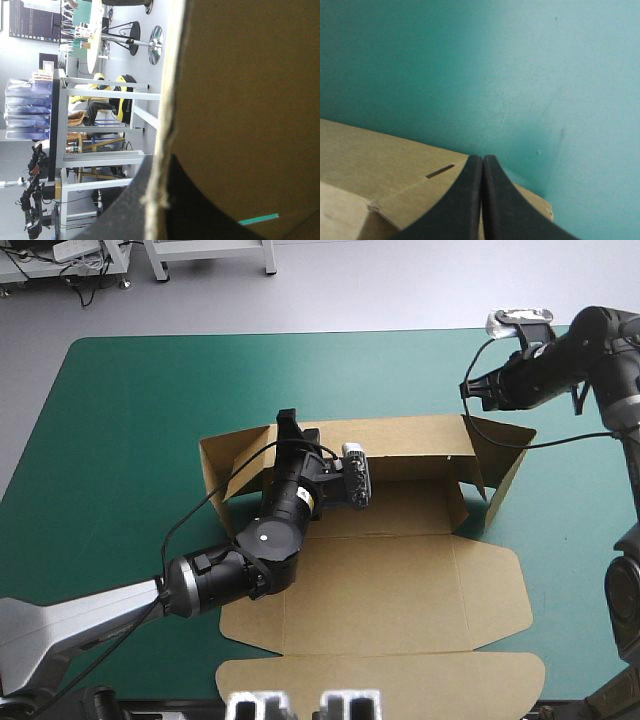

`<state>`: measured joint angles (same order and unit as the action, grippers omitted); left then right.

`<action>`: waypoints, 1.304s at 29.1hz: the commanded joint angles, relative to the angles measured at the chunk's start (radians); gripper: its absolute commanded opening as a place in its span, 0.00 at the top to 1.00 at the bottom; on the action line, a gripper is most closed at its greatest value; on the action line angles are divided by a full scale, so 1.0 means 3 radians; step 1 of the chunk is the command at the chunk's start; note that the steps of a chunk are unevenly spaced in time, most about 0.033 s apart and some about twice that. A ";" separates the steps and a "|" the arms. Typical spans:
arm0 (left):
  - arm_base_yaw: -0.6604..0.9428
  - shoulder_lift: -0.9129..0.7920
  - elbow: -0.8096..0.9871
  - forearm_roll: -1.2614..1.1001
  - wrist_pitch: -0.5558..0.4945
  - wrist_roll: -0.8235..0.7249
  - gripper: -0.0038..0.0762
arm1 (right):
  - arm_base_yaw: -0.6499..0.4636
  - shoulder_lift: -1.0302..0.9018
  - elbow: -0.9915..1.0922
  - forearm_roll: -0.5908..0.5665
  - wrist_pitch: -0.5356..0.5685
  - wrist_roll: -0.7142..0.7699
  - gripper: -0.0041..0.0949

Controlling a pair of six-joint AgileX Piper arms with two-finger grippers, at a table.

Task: Fold the box

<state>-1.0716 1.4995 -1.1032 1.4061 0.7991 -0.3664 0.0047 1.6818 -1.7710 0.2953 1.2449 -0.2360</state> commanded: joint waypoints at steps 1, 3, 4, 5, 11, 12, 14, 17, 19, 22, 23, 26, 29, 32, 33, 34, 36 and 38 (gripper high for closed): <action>-0.0026 -0.0144 -0.0086 0.0200 0.0070 -0.0061 0.96 | -0.0211 -0.0300 0.0163 0.0262 0.0014 -0.0234 0.98; -0.0026 -0.0144 -0.0086 0.0200 0.0070 -0.0061 0.96 | -0.0307 -0.0405 0.0385 0.0293 0.0014 -0.0352 0.98; -0.0026 -0.0144 -0.0086 0.0200 0.0062 -0.0067 0.96 | -0.0384 -0.0491 0.0530 0.0346 0.0014 -0.0459 0.98; -0.0026 -0.0144 -0.0086 0.0200 0.0045 -0.0075 0.96 | -0.0423 -0.0531 0.0617 0.0408 0.0014 -0.0520 0.98; -0.0026 -0.0122 -0.0086 0.0179 -0.0069 -0.0075 0.96 | -0.0707 -0.0766 0.1055 0.0988 -0.0001 -0.1080 0.98; -0.0026 -0.0107 -0.0086 0.0179 -0.0077 -0.0075 0.96 | -0.0707 -0.0782 0.1151 0.0988 -0.0018 -0.1126 0.98; -0.0026 -0.0059 -0.0086 0.0172 -0.0079 -0.0075 0.96 | -0.0707 -0.0836 0.1384 0.1041 -0.0135 -0.1289 0.98; -0.0026 0.0032 -0.0086 0.0132 -0.0051 -0.0075 0.96 | -0.0707 -0.0988 0.1743 0.1301 -0.0394 -0.1562 0.98; -0.0026 0.0104 -0.0086 0.0125 -0.0020 -0.0075 0.96 | -0.0707 -0.1097 0.1923 0.1330 -0.0528 -0.1660 0.98; -0.0026 0.0193 -0.0086 0.0125 0.0019 -0.0075 0.96 | -0.0707 -0.1203 0.2049 0.1285 -0.0528 -0.1704 0.98; -0.0026 0.0211 -0.0086 0.0125 0.0013 -0.0075 0.96 | -0.0707 -0.1232 0.2087 0.1285 -0.0535 -0.1726 0.98; -0.0026 0.0244 -0.0086 0.0125 0.0013 -0.0075 0.96 | -0.0707 -0.1331 0.2275 0.1409 -0.0659 -0.1884 0.98; -0.0026 0.0244 -0.0086 0.0125 0.0013 -0.0075 0.96 | -0.0707 -0.1469 0.2536 0.1637 -0.0992 -0.2120 0.98; -0.0026 0.0244 -0.0086 0.0125 0.0013 -0.0075 0.96 | -0.0707 -0.1550 0.2788 0.1931 -0.1175 -0.2522 0.98; -0.0026 0.0244 -0.0086 0.0133 0.0013 -0.0075 0.96 | -0.0707 -0.1557 0.2842 0.1958 -0.1175 -0.2605 0.98; -0.0026 0.0244 -0.0086 0.0151 0.0013 -0.0075 0.96 | -0.0707 -0.1557 0.2895 0.1981 -0.1165 -0.2744 0.98; -0.0026 0.0244 -0.0086 0.0204 0.0007 -0.0075 0.96 | -0.0707 -0.1557 0.2956 0.1967 -0.1123 -0.2854 0.97; -0.0026 0.0244 -0.0086 0.0296 0.0013 -0.0153 0.96 | -0.0707 -0.1557 0.2968 0.1882 -0.1092 -0.2849 0.94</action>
<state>-1.0724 1.5977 -1.1085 1.4721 0.8096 -0.3744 -0.1999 1.2432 -0.8657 0.8271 0.9162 -1.0529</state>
